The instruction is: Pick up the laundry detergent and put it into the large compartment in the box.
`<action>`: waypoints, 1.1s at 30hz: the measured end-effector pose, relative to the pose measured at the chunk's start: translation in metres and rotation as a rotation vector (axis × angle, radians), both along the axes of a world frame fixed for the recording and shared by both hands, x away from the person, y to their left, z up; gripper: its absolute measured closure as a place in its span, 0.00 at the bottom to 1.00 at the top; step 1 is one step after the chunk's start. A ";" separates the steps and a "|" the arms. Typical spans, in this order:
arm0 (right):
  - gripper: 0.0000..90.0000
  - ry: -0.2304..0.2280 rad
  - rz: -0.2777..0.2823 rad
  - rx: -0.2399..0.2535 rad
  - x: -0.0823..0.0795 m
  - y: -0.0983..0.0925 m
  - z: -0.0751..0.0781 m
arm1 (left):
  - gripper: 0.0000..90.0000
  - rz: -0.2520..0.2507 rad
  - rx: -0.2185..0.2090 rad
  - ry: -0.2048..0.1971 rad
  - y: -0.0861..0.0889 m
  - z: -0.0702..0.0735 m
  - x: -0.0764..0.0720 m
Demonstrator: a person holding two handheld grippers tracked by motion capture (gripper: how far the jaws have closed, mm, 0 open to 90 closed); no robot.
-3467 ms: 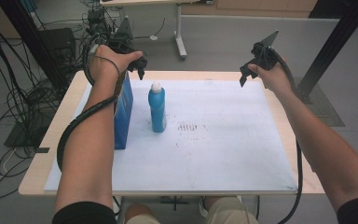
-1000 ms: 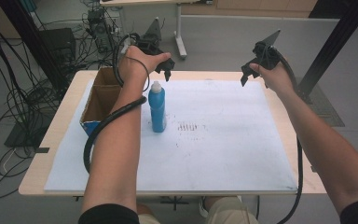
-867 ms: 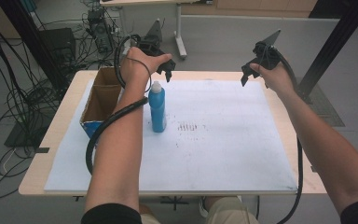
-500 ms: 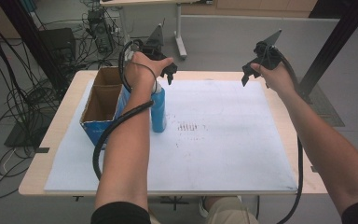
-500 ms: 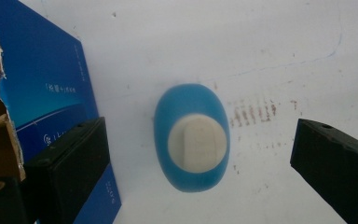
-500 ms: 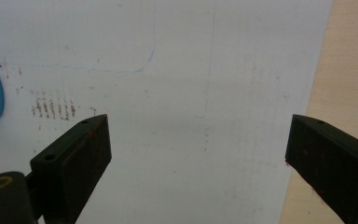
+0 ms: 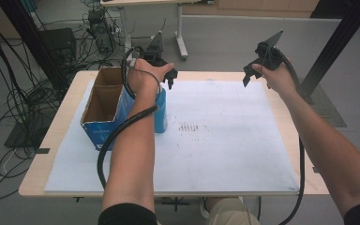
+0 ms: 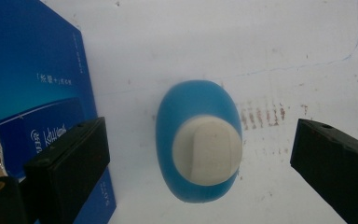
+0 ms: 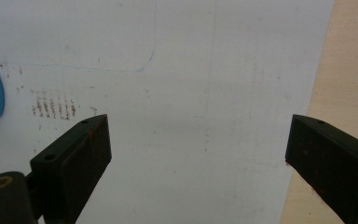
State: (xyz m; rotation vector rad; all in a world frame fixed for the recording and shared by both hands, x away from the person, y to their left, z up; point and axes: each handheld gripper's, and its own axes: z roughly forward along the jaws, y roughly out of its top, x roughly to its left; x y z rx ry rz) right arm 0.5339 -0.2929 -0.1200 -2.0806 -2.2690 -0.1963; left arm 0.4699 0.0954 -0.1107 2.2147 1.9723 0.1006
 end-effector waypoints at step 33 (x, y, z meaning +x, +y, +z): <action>0.08 0.006 -0.008 0.010 0.000 -0.007 -0.006 | 0.05 0.028 0.010 0.036 -0.009 -0.037 0.003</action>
